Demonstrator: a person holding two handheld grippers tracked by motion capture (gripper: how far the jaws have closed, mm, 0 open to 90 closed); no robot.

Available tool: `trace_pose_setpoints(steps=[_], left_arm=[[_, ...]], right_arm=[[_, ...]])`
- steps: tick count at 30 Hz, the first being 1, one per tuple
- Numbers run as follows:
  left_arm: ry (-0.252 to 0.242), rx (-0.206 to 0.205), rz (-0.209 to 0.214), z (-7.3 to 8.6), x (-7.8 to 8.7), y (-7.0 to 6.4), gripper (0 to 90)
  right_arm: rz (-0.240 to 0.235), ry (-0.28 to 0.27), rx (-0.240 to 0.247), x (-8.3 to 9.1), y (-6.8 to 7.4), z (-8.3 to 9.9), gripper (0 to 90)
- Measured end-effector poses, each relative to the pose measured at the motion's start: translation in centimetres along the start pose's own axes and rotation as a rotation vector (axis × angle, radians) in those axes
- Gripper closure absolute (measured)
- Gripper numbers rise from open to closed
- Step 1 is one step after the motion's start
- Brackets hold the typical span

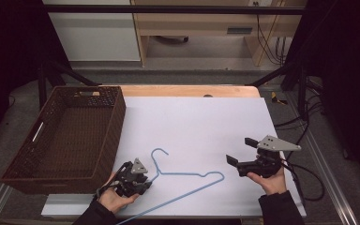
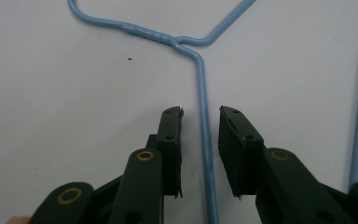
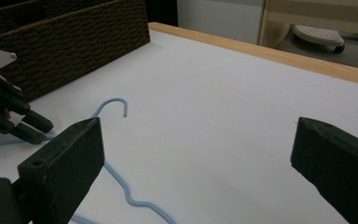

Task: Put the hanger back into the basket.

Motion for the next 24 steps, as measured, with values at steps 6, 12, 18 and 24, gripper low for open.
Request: trace_pose_setpoints(steps=[6,12,18,24], left_arm=[[0.011,0.002,-0.023,-0.03,-0.10,-0.07,75.5],[0.029,0.018,-0.033,-0.08,-0.16,-0.15,76.9],[0.045,0.045,-0.027,-0.11,-0.16,-0.10,80.8],[0.053,0.066,-0.029,-0.13,-0.18,-0.03,86.2]], right_arm=[[-0.002,0.003,0.000,-0.11,0.05,0.04,3.2],[-0.004,0.006,-0.001,-0.19,0.16,0.03,3.2],[-0.009,0.007,0.002,-0.32,0.37,-0.01,3.2],[-0.015,0.012,0.004,-0.53,0.62,0.00,3.3]])
Point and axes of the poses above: each handheld gripper's, and its own axes: x roughly backward along the jaws, z roughly out of its underside, y roughly to its left, the point moved 10 cm from there along -x, roughly forward along the jaws, and after that the axes turned 1 degree about -y, right-handed, at the moved point
